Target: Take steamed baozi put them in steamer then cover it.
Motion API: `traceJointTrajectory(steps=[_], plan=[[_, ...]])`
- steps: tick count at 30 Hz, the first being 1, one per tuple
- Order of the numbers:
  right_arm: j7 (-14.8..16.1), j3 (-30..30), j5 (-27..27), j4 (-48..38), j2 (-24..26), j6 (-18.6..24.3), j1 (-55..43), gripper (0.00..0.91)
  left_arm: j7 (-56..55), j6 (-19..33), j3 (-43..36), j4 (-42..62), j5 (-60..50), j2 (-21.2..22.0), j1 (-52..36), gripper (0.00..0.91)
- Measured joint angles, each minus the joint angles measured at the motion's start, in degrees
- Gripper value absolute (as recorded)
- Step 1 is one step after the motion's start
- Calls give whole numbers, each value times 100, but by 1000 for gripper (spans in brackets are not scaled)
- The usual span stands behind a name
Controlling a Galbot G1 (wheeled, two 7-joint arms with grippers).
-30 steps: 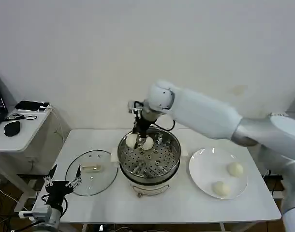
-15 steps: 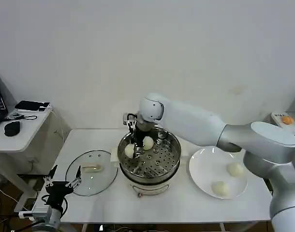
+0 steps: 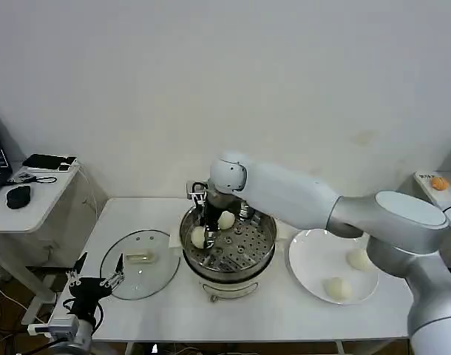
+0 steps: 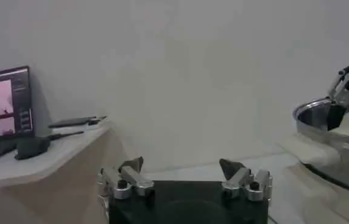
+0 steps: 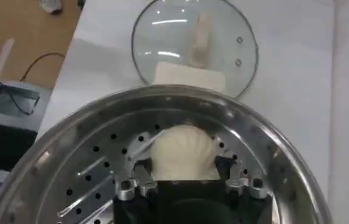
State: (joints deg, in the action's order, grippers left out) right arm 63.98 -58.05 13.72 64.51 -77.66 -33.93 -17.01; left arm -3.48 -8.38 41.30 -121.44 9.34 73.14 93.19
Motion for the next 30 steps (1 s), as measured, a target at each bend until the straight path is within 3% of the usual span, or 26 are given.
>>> traceJointTrajectory(steps=[15, 30], plan=[[-42, 145, 43, 540, 505, -67, -219, 907, 6, -5, 2, -35, -10, 43, 24, 907], [290, 335, -48, 2090, 2639, 174, -613, 907, 4, -4, -93, -47, -39, 119, 35, 907]])
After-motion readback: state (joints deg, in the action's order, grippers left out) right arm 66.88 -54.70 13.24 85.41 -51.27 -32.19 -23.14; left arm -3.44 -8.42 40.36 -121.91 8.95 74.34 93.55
